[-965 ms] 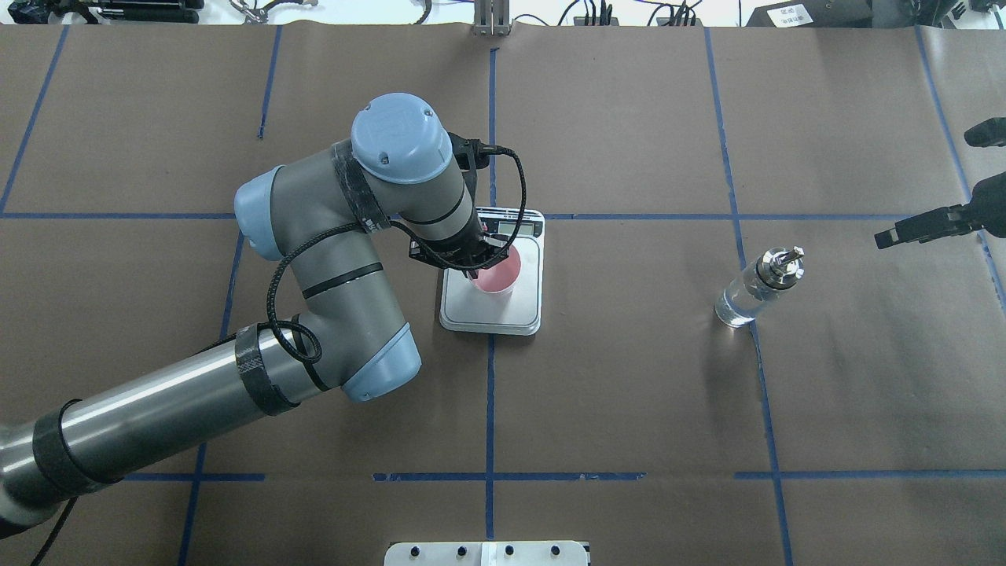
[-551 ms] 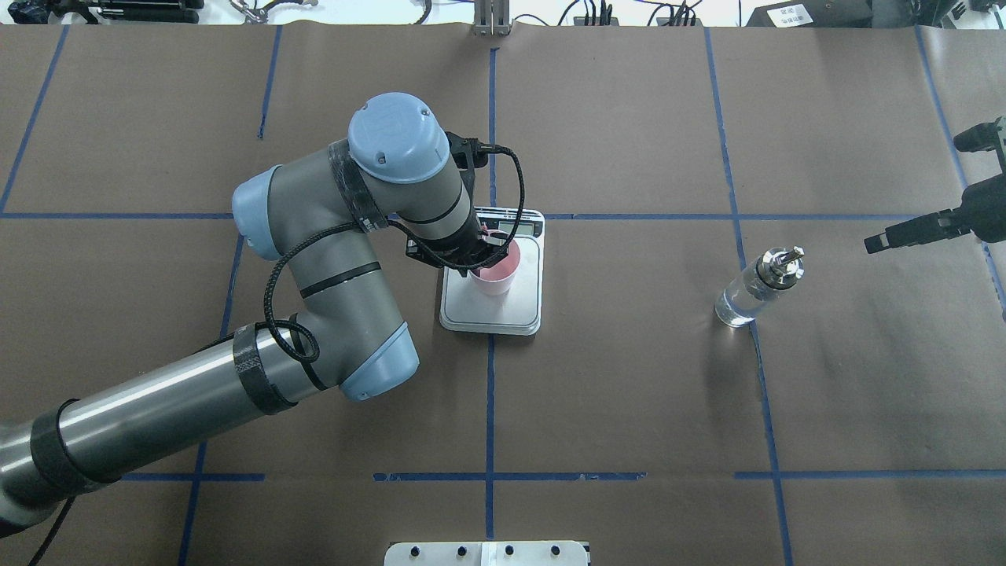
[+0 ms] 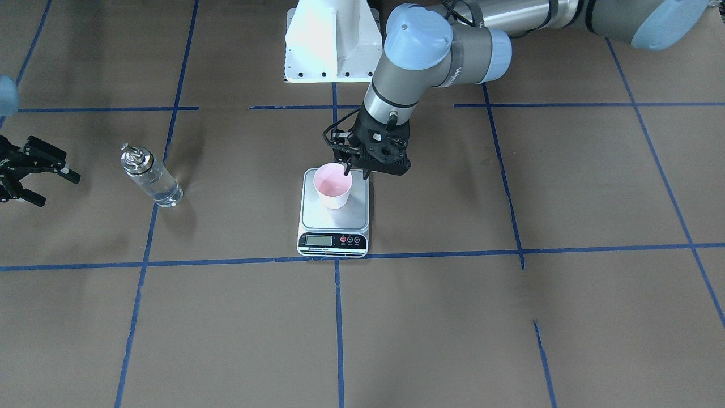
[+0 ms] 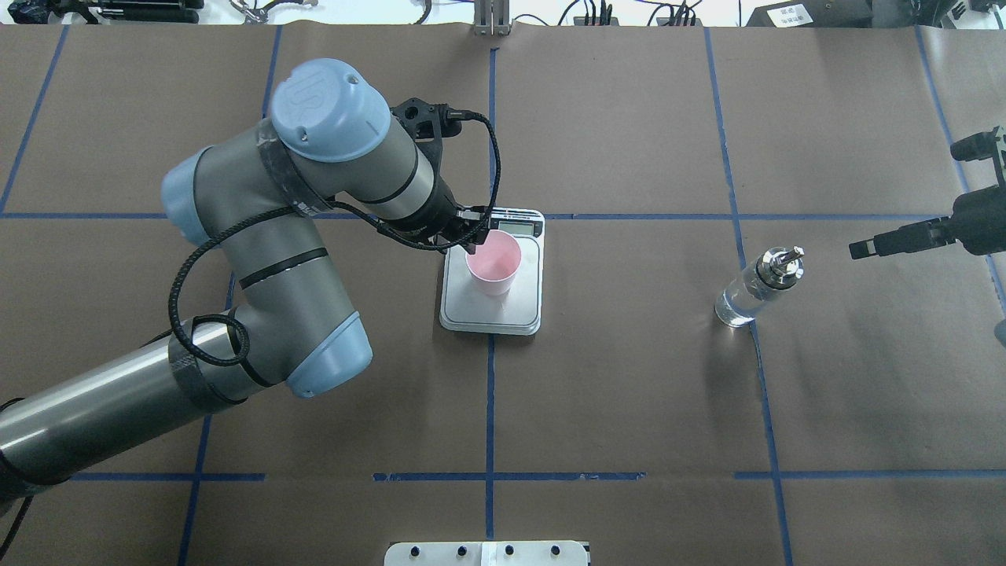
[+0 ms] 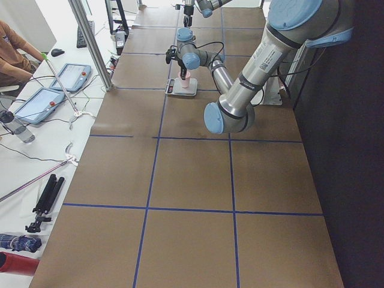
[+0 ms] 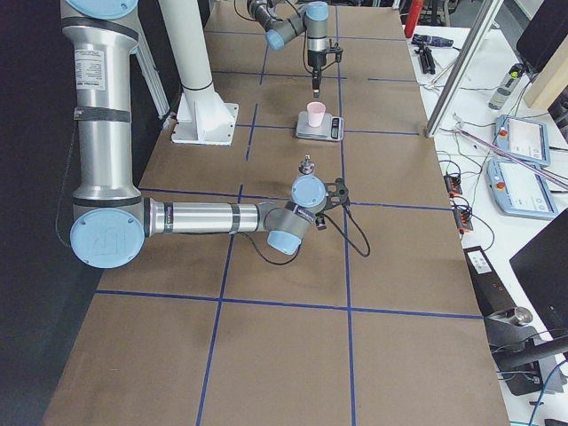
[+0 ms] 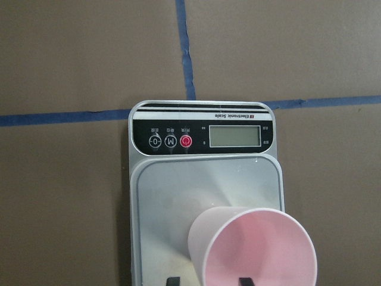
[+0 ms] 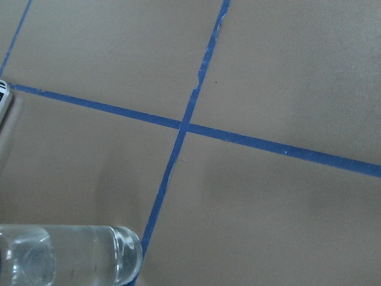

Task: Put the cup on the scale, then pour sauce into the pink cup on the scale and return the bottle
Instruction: 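Release the cup and raise the left gripper while the right gripper nears the bottle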

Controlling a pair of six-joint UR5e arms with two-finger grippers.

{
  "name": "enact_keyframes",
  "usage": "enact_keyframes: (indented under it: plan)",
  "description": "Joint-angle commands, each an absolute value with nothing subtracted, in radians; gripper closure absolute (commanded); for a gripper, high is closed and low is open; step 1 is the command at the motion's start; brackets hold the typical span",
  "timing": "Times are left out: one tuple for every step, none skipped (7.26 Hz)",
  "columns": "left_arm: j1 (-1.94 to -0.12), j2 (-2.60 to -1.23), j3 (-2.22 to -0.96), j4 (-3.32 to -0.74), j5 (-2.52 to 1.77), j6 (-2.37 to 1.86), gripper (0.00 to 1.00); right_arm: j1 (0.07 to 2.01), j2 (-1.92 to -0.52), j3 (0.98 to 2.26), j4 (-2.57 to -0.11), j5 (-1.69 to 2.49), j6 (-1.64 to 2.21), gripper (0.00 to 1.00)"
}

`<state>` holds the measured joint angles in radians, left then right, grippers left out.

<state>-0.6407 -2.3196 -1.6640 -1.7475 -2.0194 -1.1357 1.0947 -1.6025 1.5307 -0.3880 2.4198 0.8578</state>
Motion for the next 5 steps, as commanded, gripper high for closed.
enact_keyframes:
  plan:
    - [-0.696,-2.303,-1.697,-1.779,-2.048,-1.140,0.56,0.976,-1.672,1.557,-0.197,2.276,0.977,0.00]
    - [-0.731,-2.301,-1.698,-1.805,-2.084,-1.141,0.56,0.904,-1.716,1.627,-0.196,2.211,0.977,0.00]
    - [-0.738,-2.301,-1.697,-1.807,-2.085,-1.141,0.56,0.841,-1.774,1.703,-0.196,2.180,0.977,0.00]
    - [-0.741,-2.301,-1.698,-1.807,-2.085,-1.143,0.56,0.780,-1.807,1.753,-0.196,2.107,0.977,0.01]
    - [-0.741,-2.292,-1.697,-1.809,-2.085,-1.141,0.56,0.685,-1.813,1.781,-0.196,1.953,0.976,0.05]
